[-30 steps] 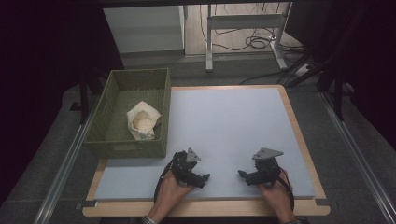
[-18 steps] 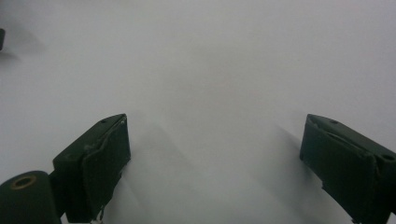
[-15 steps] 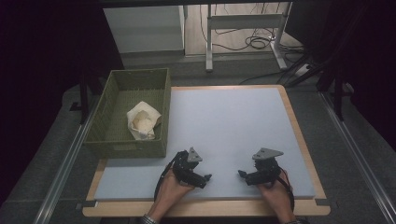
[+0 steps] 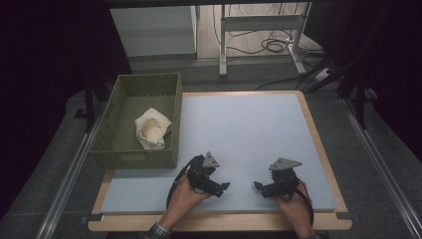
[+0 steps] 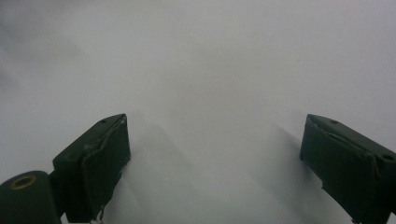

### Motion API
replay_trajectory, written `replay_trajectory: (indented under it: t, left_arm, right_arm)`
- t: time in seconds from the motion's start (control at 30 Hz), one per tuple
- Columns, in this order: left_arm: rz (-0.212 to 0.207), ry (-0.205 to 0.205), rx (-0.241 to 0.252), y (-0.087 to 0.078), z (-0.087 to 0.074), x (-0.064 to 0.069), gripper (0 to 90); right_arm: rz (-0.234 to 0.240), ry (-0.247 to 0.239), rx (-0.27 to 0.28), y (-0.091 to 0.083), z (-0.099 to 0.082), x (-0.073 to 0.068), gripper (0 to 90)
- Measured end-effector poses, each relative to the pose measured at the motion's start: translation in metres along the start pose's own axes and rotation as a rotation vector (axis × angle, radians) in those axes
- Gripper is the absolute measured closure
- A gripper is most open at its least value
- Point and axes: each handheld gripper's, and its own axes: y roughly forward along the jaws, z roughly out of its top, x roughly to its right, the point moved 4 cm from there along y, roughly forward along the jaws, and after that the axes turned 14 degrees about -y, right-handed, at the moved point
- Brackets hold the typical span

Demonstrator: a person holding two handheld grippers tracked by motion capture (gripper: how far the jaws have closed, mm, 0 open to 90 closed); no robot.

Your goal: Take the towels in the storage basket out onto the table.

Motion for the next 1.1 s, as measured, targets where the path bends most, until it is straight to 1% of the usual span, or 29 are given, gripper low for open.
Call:
replay_trajectory:
  t: [0.1,0.2,0.37,0.57,0.7,0.93,0.97,1.1]
  left_arm:
    - [-0.019,-0.002,0.001,0.001,0.007,0.002,2.0]
    - [-0.019,0.007,-0.001,0.000,0.013,0.002,2.1]
    - [-0.027,0.006,0.001,0.000,0.023,0.003,2.1]
    - [-0.017,0.005,0.004,-0.002,0.037,0.003,2.1]
    - [-0.002,0.014,0.002,-0.005,0.050,0.003,2.0]
    - [-0.007,0.011,0.011,-0.010,0.072,0.003,1.9]
    - [-0.007,0.008,0.011,-0.010,0.075,0.002,1.9]
    - [0.003,0.017,0.004,-0.013,0.087,0.001,1.9]
  right_arm:
    - [0.000,0.000,0.000,0.000,0.000,0.000,8.7]
    - [-0.001,-0.001,0.000,0.000,0.000,0.000,8.7]
    - [-0.001,-0.001,0.000,0.000,0.000,0.000,8.7]
    - [-0.001,-0.001,0.000,0.000,0.000,0.000,8.7]
    - [-0.001,0.000,0.000,0.000,0.000,0.000,8.7]
    - [-0.001,-0.002,0.000,0.000,0.000,0.000,8.7]
    - [-0.001,-0.002,0.000,0.000,0.000,0.000,8.7]
    - [0.000,-0.001,0.000,0.000,0.000,0.000,8.7]
